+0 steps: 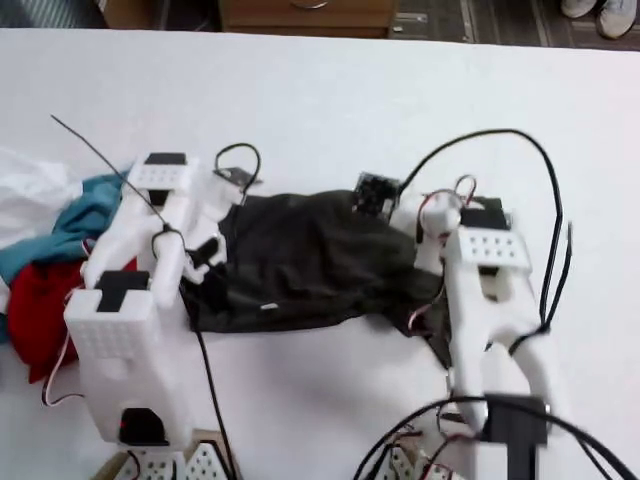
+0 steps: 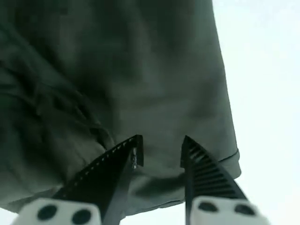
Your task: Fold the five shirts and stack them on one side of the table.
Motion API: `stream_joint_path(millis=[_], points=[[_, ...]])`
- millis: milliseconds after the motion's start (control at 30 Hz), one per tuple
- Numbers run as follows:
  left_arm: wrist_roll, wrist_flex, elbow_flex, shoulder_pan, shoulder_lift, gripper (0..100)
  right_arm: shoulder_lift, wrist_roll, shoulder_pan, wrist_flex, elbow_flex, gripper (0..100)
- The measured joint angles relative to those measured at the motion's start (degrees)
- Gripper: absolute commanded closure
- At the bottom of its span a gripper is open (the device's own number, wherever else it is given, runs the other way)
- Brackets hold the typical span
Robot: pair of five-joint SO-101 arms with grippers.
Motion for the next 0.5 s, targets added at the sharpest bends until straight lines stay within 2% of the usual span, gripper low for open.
stream_joint_path(millis=[200, 367, 500], points=[[0.0, 0.0, 0.0, 0.0, 0.0, 75, 0.8, -0.1, 0.9, 18.5, -7.6, 85.2], [0.0, 0.0, -1.1, -0.1, 0.6, 75, -7.2, -0.1, -2.9, 34.7, -6.2, 85.1], [0.0, 0.1, -2.0, -0.1, 1.2, 75, -17.6, 2.1, -6.3, 37.5, 2.7, 85.1]])
